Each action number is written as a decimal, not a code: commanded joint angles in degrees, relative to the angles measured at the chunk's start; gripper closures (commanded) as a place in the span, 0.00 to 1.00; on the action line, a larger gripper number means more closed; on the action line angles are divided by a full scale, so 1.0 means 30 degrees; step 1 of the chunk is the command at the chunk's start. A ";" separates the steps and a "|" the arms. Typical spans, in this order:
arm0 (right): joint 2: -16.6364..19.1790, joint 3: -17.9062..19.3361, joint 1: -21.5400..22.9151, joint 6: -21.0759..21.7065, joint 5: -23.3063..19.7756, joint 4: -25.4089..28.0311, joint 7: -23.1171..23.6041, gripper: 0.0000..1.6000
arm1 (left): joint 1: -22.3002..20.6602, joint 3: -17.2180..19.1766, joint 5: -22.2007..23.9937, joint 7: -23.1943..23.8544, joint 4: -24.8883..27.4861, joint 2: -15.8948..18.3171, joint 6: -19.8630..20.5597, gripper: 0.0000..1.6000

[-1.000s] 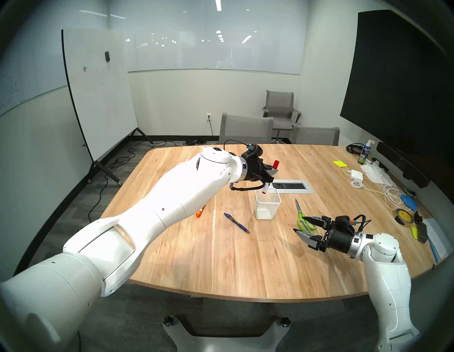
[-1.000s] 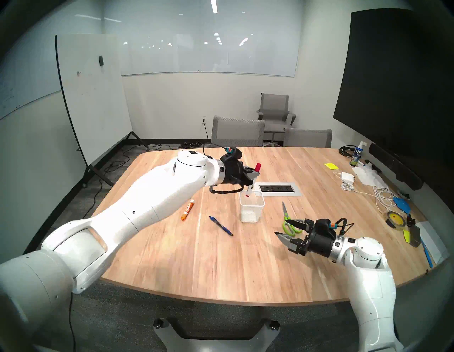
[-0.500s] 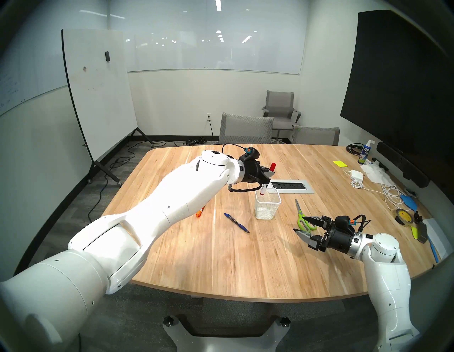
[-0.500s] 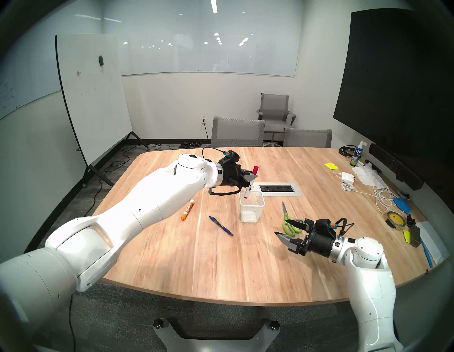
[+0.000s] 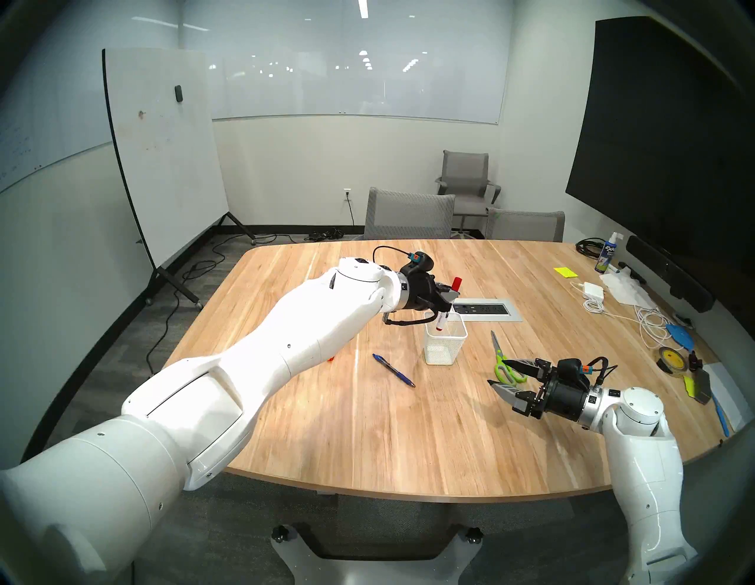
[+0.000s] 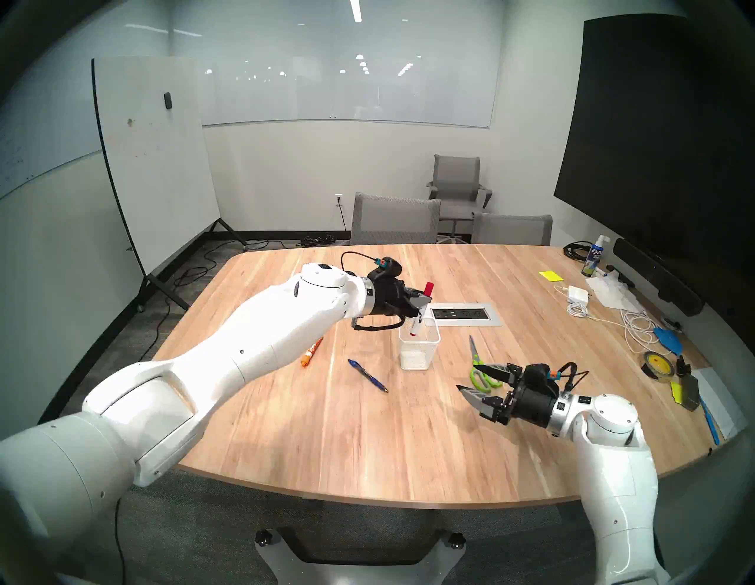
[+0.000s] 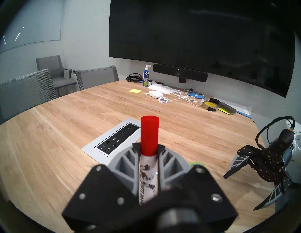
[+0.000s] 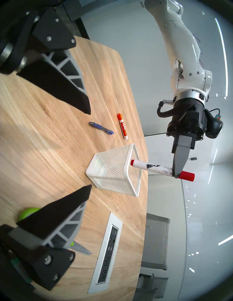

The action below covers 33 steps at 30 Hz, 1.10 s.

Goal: Place the pen, the marker, and the scissors into the pen holder

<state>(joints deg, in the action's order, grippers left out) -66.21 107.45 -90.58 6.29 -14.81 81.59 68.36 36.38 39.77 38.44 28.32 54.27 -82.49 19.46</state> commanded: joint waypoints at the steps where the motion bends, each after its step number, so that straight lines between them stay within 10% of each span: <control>1: -0.0031 0.0035 0.0213 0.0059 -0.0088 0.0257 -0.0031 0.00 | -0.0084 -0.0042 0.0003 0.0073 0.0220 -0.0493 -0.0367 1.00; 33: -0.0149 0.0150 0.0252 0.0094 0.0065 0.0262 0.0075 0.00 | 0.0166 -0.0188 -0.0320 0.0405 -0.0922 -0.0427 -0.0662 1.00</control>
<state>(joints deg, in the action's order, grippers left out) -66.55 107.82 -90.48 6.41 -14.32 81.60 68.65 38.16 38.72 37.42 29.50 52.01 -83.01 18.07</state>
